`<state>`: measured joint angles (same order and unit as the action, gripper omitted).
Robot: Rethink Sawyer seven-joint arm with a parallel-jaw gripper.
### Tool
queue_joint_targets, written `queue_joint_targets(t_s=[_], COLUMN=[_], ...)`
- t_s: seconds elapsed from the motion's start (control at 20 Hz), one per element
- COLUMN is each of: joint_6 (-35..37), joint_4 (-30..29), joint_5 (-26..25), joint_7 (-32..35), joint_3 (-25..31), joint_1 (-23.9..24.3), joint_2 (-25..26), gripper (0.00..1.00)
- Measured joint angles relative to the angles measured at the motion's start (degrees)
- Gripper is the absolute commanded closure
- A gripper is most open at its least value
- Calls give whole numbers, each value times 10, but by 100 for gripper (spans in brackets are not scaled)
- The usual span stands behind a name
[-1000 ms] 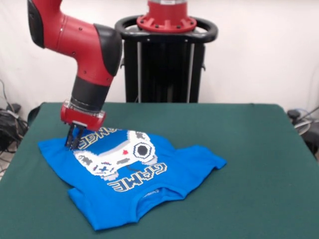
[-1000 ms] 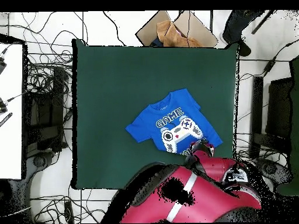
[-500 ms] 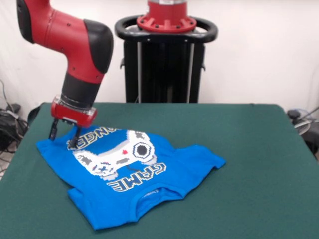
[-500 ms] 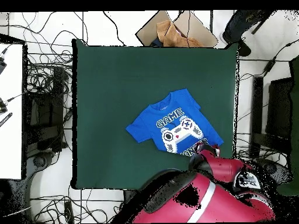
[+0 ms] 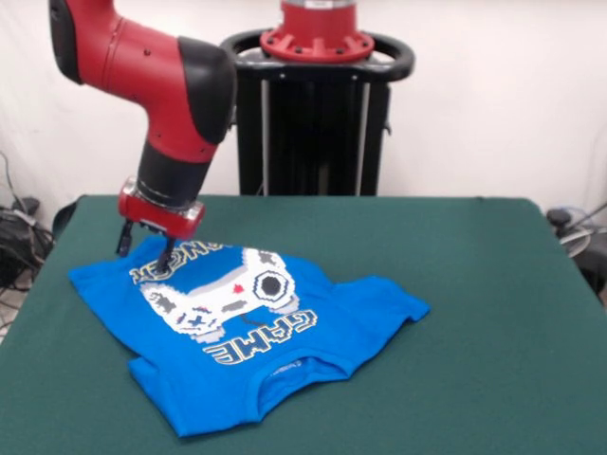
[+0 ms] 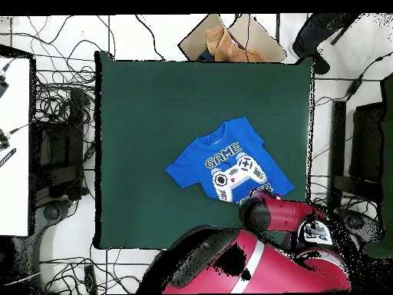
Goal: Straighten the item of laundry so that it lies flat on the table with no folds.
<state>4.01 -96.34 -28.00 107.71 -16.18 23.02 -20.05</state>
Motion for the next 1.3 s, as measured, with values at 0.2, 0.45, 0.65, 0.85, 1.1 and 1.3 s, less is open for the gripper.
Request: queue_joint_targets(t_s=[0.2,0.45,0.65,0.85,1.1,1.3], joint_6=[33,35,35,35,34,34], joint_4=[-8,-21,-26,-41,-64,-95], joint_5=[21,41,57,92,129,161], joint_7=[0,0,0,0,0,0], joint_3=[4,4,5,6,6,7], joint_1=[-8,-22,-28,-30,-38,-53], joint_2=[-10,-16,-16,-17,-18,-23], gripper=[0,0,0,0,0,0])
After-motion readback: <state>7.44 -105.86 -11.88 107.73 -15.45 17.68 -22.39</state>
